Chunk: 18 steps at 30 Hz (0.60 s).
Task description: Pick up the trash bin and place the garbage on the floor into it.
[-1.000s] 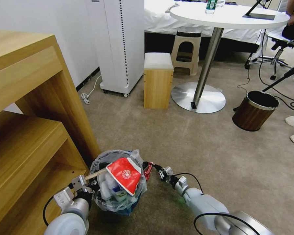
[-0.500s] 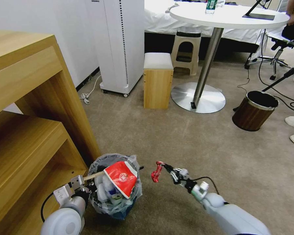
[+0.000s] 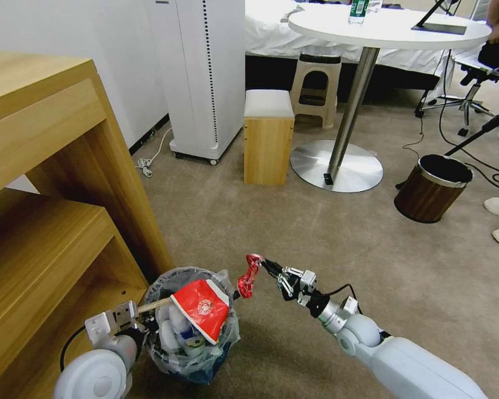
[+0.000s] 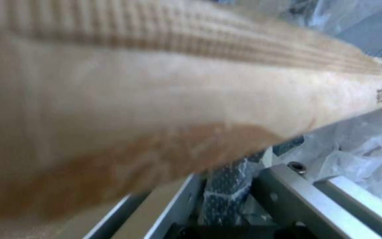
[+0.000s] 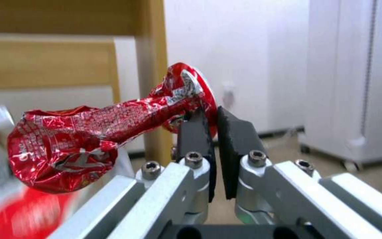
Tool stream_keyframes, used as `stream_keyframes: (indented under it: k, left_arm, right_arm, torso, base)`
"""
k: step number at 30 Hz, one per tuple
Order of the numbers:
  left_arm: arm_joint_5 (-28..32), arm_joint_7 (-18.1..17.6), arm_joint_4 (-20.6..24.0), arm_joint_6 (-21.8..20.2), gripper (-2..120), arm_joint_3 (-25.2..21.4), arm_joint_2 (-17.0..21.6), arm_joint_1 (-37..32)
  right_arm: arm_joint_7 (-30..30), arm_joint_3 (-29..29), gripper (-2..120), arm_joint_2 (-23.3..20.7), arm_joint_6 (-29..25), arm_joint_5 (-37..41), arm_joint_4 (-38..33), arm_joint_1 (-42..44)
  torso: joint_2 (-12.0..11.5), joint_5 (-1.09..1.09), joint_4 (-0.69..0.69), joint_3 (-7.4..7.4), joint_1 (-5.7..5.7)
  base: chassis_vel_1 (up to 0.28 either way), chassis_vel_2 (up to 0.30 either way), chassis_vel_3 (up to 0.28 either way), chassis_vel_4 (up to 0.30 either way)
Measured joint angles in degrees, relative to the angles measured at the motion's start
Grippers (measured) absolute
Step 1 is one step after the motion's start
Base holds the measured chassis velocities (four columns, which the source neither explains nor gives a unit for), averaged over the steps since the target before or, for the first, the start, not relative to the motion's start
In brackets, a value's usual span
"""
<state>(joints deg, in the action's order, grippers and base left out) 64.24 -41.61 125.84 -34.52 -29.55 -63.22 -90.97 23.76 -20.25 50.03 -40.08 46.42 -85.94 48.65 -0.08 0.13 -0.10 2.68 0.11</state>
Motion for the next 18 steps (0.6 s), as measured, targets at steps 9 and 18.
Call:
stream_keyframes:
  k: [9,18]
  left_arm:
    - [0.27,-0.38,1.12,-0.06,0,0.63,0.31,0.05]
    - [-0.37,-0.3,2.21,-0.08,0,0.97,-0.3,-0.69]
  right_arm:
    - [-3.09,-2.77,3,-1.87,2.34,2.45,-9.96,-4.05]
    - [-4.8,-6.02,3,-3.05,3.39,3.66,-14.21,-6.16]
  torso:
    - [0.0,-0.01,0.01,0.0,0.0]
    - [0.0,0.0,0.0,0.01,0.0]
  base:
    - [0.0,0.0,0.0,0.0]
    - [0.0,0.0,0.0,0.0]
